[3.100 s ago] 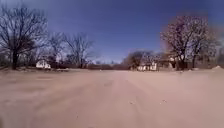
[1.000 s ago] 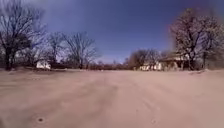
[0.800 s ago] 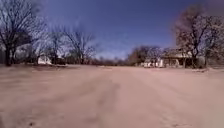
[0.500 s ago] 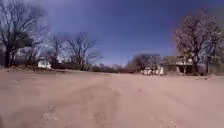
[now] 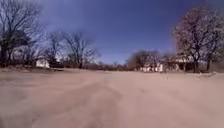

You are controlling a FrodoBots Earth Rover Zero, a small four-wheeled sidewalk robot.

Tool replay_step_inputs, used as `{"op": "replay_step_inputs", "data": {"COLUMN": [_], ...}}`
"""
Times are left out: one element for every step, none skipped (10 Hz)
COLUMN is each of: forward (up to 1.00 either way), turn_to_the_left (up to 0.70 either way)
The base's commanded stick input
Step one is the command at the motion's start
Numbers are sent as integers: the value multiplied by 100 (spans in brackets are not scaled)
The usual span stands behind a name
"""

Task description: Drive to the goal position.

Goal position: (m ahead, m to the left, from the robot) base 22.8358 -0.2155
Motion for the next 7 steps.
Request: {"op": "replay_step_inputs", "data": {"forward": [100, 100, 100, 100, 100, 100, 100], "turn_to_the_left": [0, 0, 0, 0, 0, 0, 0]}}
